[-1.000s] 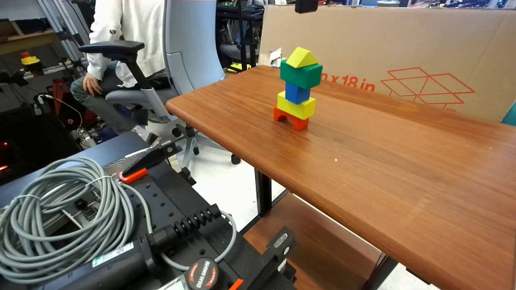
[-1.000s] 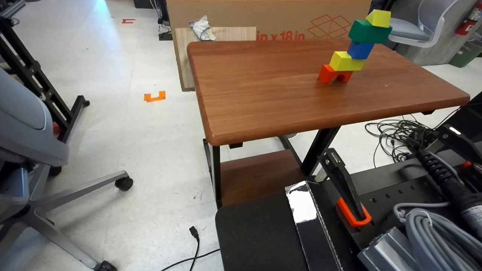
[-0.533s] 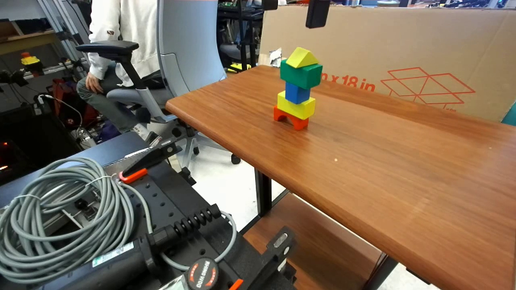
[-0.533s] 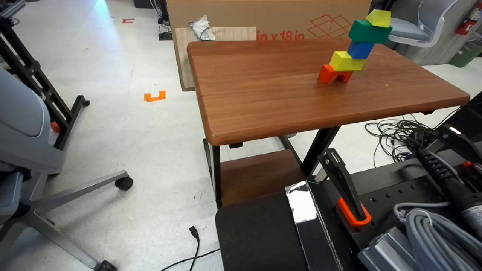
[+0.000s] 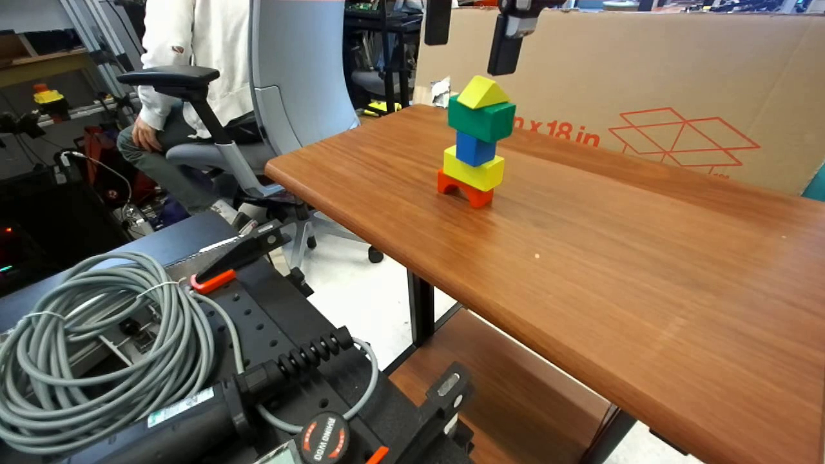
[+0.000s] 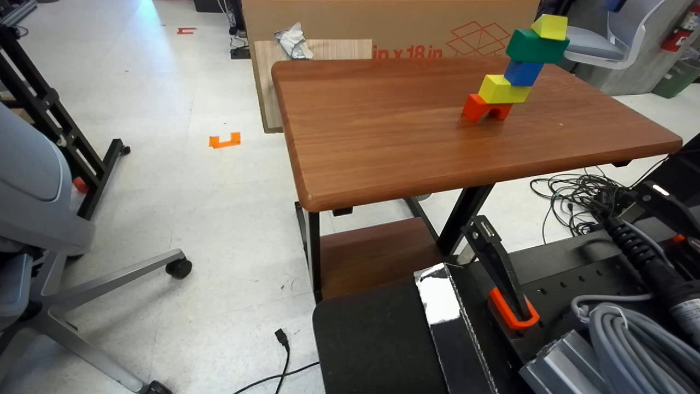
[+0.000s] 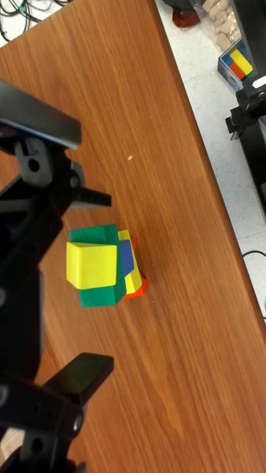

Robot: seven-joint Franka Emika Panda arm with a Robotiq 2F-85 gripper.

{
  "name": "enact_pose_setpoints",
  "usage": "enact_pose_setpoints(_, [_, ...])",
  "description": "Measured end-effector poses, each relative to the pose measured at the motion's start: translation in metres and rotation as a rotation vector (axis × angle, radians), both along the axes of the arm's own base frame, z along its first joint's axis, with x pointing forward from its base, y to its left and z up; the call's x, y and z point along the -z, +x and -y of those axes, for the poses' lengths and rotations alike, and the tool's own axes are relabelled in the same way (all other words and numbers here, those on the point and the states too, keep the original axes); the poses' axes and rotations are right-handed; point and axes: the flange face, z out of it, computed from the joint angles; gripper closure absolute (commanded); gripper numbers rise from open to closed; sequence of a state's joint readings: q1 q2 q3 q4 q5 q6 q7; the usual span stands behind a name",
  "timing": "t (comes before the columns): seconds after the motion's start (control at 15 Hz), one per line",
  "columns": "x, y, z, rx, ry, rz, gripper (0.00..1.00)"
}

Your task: Put the yellow block on the table

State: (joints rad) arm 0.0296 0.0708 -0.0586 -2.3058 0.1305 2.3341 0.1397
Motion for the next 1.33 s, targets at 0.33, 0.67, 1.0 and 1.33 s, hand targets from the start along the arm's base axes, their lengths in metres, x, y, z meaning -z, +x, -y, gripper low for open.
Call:
enact_pose_setpoints(0.33, [0.014,0.01,0.0,0.025,-0.008,-0.022,0.0])
enact_pose_setpoints(0.67, [0.026,0.018,0.0,0.039,-0.016,-0.039,0.51])
enact_pose_setpoints(1.0, [0.023,0.024,0.001,0.039,-0.025,-0.029,0.88])
enact_pose_setpoints(1.33, [0.019,0.027,0.001,0.039,-0.025,-0.022,0.92])
